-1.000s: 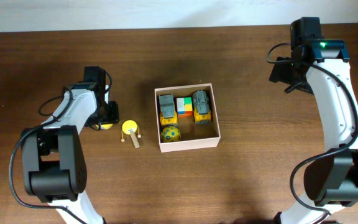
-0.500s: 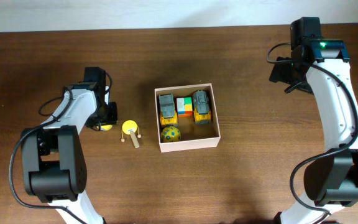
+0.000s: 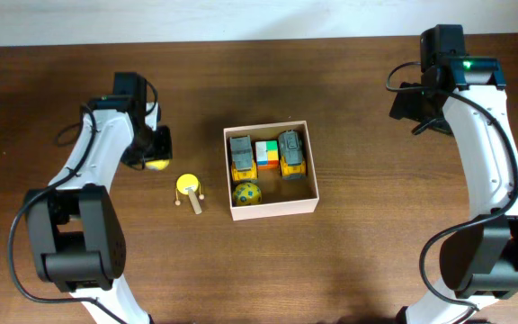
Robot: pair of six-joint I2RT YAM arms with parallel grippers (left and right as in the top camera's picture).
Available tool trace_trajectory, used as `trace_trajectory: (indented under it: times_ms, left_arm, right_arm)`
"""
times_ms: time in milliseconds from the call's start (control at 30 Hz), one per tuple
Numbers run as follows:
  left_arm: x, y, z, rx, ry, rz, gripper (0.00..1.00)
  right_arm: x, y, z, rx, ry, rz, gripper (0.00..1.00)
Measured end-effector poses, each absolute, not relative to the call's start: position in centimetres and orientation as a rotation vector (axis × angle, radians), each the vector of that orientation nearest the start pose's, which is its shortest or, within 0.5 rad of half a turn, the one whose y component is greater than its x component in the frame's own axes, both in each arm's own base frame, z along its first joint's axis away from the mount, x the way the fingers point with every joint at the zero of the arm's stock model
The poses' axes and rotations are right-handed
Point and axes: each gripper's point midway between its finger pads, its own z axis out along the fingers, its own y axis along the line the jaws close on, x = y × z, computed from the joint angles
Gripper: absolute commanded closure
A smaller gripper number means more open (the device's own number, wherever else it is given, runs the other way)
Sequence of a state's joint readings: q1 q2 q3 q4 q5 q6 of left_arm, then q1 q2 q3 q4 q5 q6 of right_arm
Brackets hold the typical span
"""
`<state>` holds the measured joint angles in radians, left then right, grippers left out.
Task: Pack container
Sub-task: 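Grasp the small yellow ball with grey face using the left gripper, then carry the small ball right over the box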
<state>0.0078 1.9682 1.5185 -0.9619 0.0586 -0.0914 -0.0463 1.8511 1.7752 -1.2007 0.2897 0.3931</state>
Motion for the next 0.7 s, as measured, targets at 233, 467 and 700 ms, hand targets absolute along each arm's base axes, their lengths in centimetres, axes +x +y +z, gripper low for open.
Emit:
trace_trajectory:
  times_ms: [233,467,700]
  left_arm:
    - [42.9,-4.2,10.7,-0.022,2.894,-0.381,0.51]
    - [43.6,-9.7,14.2,0.222,2.794,-0.577,0.51]
    - [41.6,-16.0,15.0,0.512,2.76,-0.659,0.51]
  right_arm:
    - [40.8,-6.8,18.0,0.665,2.705,-0.329,0.01]
    - [40.8,-6.8,18.0,0.666,2.705,-0.329,0.01]
    - [40.8,-6.8,18.0,0.665,2.705,-0.329,0.01]
